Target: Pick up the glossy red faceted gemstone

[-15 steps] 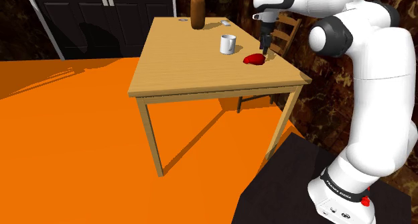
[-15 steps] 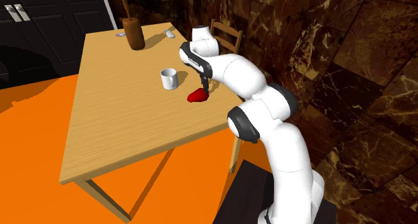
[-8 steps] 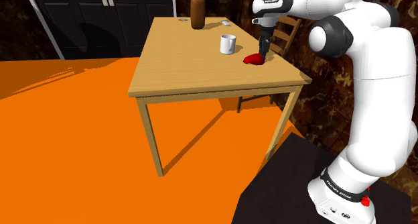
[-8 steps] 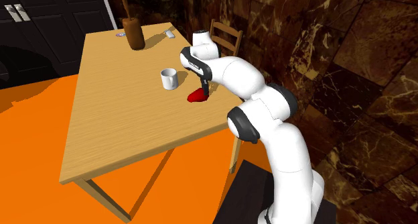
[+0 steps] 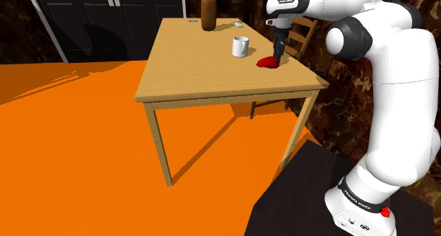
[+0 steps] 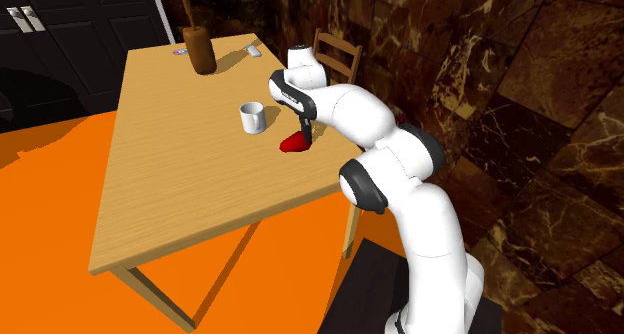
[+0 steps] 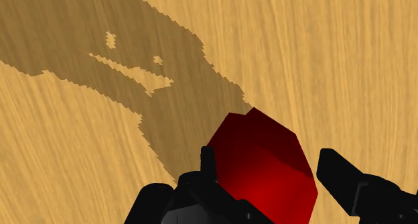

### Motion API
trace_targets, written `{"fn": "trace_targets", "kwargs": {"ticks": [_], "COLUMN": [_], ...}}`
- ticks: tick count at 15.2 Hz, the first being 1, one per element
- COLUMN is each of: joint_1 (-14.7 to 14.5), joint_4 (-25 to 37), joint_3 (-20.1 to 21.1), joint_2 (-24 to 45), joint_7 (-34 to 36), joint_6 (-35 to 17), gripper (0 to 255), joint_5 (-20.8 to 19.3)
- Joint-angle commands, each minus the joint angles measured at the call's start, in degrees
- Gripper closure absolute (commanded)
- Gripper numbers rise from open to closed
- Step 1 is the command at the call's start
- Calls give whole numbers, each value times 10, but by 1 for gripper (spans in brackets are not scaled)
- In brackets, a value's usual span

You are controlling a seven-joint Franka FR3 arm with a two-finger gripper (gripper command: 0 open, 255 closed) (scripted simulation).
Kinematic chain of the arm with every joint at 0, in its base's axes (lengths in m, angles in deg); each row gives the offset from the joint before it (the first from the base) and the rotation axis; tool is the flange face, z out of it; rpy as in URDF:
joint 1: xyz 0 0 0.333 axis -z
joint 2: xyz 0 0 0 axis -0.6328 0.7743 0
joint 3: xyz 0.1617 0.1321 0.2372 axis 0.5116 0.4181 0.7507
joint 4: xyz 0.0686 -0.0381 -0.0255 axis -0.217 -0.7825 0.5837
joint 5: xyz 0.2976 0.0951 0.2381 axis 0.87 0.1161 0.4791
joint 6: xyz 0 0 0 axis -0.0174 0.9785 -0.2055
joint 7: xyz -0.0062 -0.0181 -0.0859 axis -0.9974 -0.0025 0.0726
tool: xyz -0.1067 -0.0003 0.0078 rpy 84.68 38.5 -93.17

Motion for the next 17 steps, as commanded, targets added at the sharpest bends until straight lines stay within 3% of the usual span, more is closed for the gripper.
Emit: {"fn": "trace_targets", "kwargs": {"ticks": [1,17], "joint_1": [1,34], "joint_4": [8,175], "joint_3": [1,3], "joint_2": [2,35], "joint_7": [0,4], "joint_6": [8,139], "gripper": [255,255], "joint_5": [1,13]}}
